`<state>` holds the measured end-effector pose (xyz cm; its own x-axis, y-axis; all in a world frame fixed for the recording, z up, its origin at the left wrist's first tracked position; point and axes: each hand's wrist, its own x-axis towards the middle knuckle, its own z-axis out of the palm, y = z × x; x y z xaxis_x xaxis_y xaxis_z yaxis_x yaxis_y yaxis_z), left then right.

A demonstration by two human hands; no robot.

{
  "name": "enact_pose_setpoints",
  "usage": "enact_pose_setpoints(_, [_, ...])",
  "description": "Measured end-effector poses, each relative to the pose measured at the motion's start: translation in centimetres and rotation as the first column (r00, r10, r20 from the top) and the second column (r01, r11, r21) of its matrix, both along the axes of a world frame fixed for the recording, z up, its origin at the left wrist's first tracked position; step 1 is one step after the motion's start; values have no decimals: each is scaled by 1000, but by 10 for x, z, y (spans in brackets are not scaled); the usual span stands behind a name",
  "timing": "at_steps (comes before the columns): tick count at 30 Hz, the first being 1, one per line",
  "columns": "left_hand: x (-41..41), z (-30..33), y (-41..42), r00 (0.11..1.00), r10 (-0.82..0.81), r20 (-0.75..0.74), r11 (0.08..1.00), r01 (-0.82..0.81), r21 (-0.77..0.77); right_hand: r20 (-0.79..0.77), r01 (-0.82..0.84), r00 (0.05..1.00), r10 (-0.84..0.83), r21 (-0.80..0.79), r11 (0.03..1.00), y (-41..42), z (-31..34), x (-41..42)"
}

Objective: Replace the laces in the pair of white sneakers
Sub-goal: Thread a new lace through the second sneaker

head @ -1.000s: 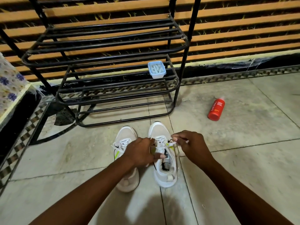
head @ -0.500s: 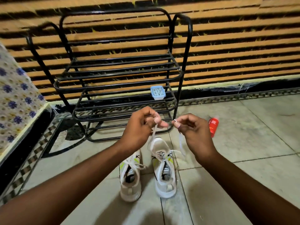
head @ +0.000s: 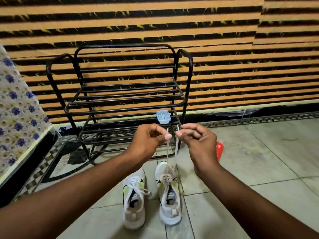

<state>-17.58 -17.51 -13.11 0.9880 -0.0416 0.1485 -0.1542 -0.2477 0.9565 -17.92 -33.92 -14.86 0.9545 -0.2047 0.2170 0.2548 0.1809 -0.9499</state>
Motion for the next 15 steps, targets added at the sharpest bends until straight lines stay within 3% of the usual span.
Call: enact_pose_setpoints(15, [4,-5,-3,999,25,-24,1000,-25,-9,10,64,998,-65,37,997,11,0,-8])
